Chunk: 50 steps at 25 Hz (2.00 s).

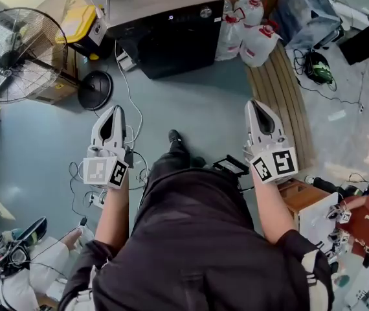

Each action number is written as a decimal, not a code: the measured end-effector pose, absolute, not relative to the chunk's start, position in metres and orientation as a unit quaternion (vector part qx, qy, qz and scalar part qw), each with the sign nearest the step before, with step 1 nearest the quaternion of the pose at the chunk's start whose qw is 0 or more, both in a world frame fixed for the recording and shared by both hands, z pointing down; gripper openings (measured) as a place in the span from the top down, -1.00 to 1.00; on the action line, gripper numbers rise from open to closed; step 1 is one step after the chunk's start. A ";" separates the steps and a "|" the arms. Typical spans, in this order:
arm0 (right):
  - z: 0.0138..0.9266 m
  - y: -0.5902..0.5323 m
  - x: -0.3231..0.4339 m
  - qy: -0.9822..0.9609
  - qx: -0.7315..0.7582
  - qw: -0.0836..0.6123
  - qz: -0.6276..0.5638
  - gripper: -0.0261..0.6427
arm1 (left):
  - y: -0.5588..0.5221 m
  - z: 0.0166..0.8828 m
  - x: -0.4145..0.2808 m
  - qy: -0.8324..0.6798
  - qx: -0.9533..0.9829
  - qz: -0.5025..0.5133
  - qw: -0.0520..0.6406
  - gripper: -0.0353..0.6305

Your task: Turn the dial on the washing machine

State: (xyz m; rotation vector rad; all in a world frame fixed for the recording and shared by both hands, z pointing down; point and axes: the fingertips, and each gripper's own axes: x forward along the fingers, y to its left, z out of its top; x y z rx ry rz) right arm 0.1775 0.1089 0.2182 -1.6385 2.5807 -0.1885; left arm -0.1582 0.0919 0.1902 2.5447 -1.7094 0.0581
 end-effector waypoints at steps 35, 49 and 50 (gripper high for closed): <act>0.249 0.186 0.011 0.826 -0.558 -0.039 -0.074 0.86 | 0.163 0.247 -0.252 -0.462 0.880 0.012 0.108 0.85; 0.247 0.169 0.073 0.832 -0.548 -0.013 -0.080 0.86 | 0.144 0.228 -0.194 -0.489 0.864 -0.020 0.122 0.85; 0.248 0.170 0.077 0.832 -0.549 -0.013 -0.081 0.86 | 0.145 0.229 -0.191 -0.489 0.863 -0.018 0.122 0.85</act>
